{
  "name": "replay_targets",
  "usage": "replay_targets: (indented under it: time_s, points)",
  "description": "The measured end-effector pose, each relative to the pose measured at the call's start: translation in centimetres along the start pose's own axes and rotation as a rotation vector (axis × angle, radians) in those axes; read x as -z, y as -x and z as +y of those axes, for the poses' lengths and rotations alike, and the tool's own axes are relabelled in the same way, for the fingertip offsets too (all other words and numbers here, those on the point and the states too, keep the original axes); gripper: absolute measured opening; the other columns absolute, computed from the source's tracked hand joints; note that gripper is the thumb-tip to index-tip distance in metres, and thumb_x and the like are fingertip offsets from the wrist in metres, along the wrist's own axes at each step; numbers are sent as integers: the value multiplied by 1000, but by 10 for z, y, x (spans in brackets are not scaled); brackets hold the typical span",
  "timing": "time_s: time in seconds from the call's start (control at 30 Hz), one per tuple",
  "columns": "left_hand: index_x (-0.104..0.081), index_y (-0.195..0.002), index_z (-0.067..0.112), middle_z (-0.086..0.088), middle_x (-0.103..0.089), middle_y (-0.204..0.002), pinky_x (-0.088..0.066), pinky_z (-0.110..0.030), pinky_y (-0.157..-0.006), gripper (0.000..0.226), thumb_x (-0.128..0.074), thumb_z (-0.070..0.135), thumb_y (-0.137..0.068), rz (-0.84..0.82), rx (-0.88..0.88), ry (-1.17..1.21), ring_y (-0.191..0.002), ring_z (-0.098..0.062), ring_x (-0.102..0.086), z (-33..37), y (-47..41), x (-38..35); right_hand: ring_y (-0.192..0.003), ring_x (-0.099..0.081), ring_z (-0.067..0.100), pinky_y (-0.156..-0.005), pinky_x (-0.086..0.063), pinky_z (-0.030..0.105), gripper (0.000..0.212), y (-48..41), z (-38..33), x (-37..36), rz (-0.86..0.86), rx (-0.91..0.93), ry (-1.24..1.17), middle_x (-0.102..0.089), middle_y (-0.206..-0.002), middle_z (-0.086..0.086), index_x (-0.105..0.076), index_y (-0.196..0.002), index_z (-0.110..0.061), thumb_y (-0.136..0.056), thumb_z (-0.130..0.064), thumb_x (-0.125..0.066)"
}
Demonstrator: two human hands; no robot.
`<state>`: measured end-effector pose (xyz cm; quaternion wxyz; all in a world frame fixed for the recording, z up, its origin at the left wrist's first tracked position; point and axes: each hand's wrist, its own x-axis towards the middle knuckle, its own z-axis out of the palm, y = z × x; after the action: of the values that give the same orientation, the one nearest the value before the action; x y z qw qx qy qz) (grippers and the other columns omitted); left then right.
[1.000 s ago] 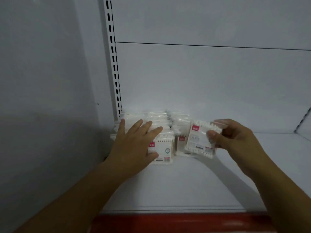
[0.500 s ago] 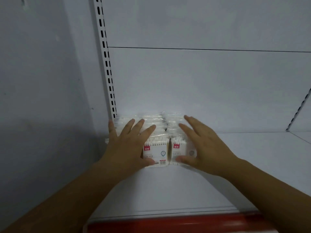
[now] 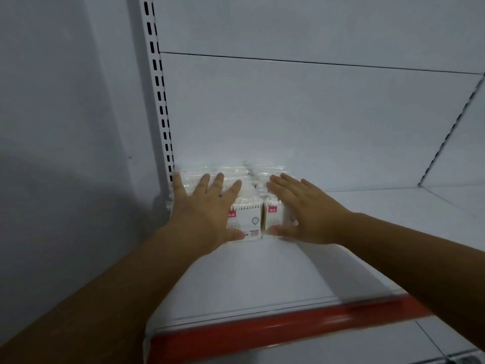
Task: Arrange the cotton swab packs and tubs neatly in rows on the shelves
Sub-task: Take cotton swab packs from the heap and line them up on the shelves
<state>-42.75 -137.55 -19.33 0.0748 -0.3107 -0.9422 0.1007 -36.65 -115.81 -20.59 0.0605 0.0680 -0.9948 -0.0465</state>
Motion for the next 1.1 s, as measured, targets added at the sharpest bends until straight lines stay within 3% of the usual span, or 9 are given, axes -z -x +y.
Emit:
replay_targets:
  time_s: [0.13,0.23,0.3,0.43,0.63,0.73,0.87,1.0,1.1]
  points:
    - [19,-149,36,-1,21,-160,12,-67,-108,97,-22,84,-75,-36,11,98,-147,-25,17,-1,0,8,-143,17,4,-118,6,36,95,9,-6,17,-13,-29,-154,11,-160,-9,3,-153,-30,-79,-83,-23]
    - [14,-150,39,2,16,-161,9,-61,-112,86,-5,75,-75,-24,-17,200,-148,-22,15,5,-5,26,-146,3,0,-119,-10,29,75,26,1,43,102,-167,-461,-3,-160,-15,-13,-151,-38,-84,-68,-30]
    - [7,-152,38,2,10,-162,5,-56,-116,71,-4,65,-87,2,-98,214,-149,-21,11,13,-20,44,-146,-10,5,-113,-15,24,64,40,22,65,138,-291,-555,-12,-160,-15,-22,-150,-38,-91,-61,-32]
    - [-2,-154,34,3,6,-163,3,-49,-120,60,-14,54,-99,-83,-243,193,-149,-18,9,55,-56,93,-142,-28,16,-111,-20,28,61,97,90,102,66,-485,-438,-27,-156,-7,-26,-149,-34,-94,-59,-38]
    - [-11,-154,30,4,-5,-163,-2,-41,-121,65,-23,60,-97,-17,-455,135,-150,-16,-1,238,-112,183,-148,-5,18,-119,-14,41,70,242,206,122,-140,-675,207,-11,-161,1,-16,-153,-24,-96,-56,-39]
    - [-13,-154,28,2,-6,-163,-2,-45,-121,65,-25,60,-98,43,-526,214,-150,-17,-2,352,-123,224,-148,-5,20,-118,-16,43,72,314,259,137,-104,-844,199,-11,-161,1,-14,-153,-22,-96,-57,-38]
    - [-15,-154,29,3,-9,-162,-4,-45,-121,68,-26,64,-96,29,-682,300,-149,-15,-5,483,-127,245,-148,-5,19,-119,-15,43,70,407,309,137,3,-910,127,-11,-161,0,-16,-153,-24,-95,-56,-42]
    - [-14,-154,28,2,-9,-162,-6,-43,-121,69,-26,63,-96,16,-742,249,-149,-17,-7,563,-143,252,-148,-3,25,-118,-14,47,71,491,359,118,-50,-1009,139,-10,-161,4,-17,-152,-25,-94,-54,-46]
    - [-14,-154,27,1,-9,-162,-6,-40,-121,67,-27,61,-97,9,-781,241,-149,-17,-7,613,-160,261,-146,-14,24,-117,-20,44,69,532,401,114,-9,-1092,25,-14,-160,1,-19,-152,-27,-94,-50,-50]
